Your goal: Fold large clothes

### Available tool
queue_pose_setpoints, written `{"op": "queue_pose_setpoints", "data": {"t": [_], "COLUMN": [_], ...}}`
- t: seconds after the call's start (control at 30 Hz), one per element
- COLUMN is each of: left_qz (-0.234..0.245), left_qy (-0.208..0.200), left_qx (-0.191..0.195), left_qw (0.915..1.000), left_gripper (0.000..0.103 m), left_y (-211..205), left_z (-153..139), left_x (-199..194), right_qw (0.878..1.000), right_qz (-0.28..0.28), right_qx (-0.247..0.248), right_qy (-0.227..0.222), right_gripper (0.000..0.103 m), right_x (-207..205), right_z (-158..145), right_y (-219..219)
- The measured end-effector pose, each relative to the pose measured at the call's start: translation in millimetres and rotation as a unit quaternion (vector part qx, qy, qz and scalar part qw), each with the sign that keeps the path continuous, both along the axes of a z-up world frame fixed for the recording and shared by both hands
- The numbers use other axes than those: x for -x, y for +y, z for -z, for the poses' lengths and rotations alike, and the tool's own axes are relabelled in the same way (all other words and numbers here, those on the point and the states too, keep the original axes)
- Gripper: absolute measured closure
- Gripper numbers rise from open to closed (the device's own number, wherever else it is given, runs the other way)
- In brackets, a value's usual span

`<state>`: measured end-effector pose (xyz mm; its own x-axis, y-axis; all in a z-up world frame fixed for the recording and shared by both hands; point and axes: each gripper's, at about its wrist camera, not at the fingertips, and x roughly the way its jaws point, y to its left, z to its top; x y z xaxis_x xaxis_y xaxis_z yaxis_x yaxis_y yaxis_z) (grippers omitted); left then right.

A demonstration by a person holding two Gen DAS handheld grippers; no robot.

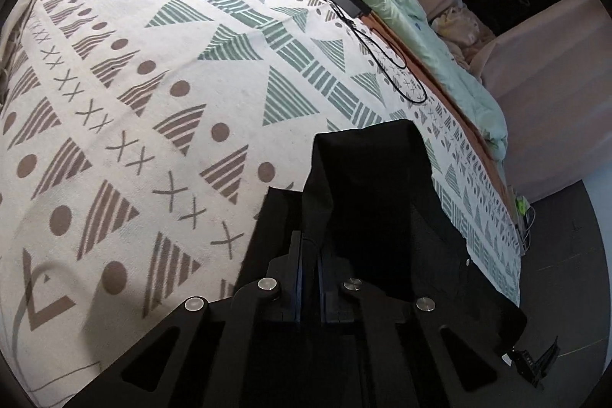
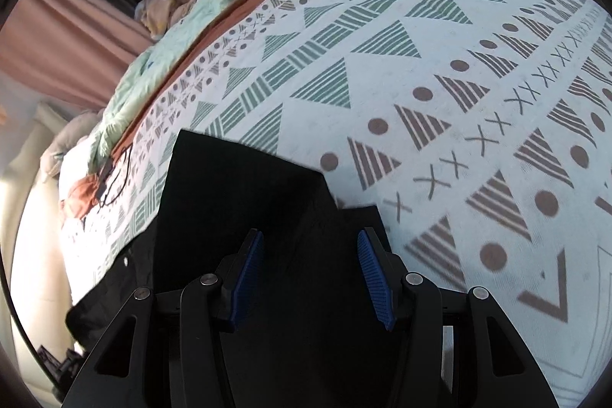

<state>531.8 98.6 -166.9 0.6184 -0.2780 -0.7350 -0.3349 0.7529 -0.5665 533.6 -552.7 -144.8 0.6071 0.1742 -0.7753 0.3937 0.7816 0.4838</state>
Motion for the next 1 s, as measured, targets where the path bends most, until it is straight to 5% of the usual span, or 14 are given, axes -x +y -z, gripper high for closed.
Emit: {"op": "queue_pose_setpoints", "data": {"t": [0.07, 0.27, 0.57, 0.67, 0.73, 0.83, 1.0], "left_qz": [0.007, 0.017, -0.014, -0.025, -0.038, -0.045, -0.038], "left_qy": [-0.019, -0.022, 0.010, 0.009, -0.012, -0.030, -0.021], "left_qx": [-0.004, 0.002, 0.011, 0.010, 0.001, -0.021, -0.020], "left_qw": [0.9998, 0.9996, 0.9998, 0.9996, 0.9992, 0.9983, 0.9989], "left_gripper": [0.099, 0.100, 0.094, 0.062, 0.030, 0.029, 0.029], "left_y": [-6.0, -18.0, -4.3, 1.4, 6.2, 10.3, 9.3], "left_z": [-8.5, -4.4, 4.7, -4.7, -17.4, -36.2, -42.7], "left_x": [-3.7, -15.9, -9.6, 1.4, 13.5, 31.8, 52.7], "right_qw": [1.000, 1.000, 0.999, 0.996, 0.995, 0.994, 0.993], "right_qz": [-0.004, 0.018, 0.033, 0.037, 0.027, 0.004, -0.075], "right_qx": [0.010, -0.005, 0.017, 0.067, 0.091, 0.104, 0.093], "right_qy": [0.001, -0.008, 0.020, 0.037, 0.030, 0.014, 0.008], "right_gripper": [0.089, 0.098, 0.098, 0.086, 0.078, 0.064, 0.061], "right_x": [-3.1, 5.9, 11.0, 18.8, 27.2, 37.4, 41.1], "right_z": [-0.6, 1.1, -5.4, -19.2, -32.6, -49.8, -59.4], "right_y": [0.1, -19.8, -17.4, -7.0, 2.2, 19.2, 64.7]}}
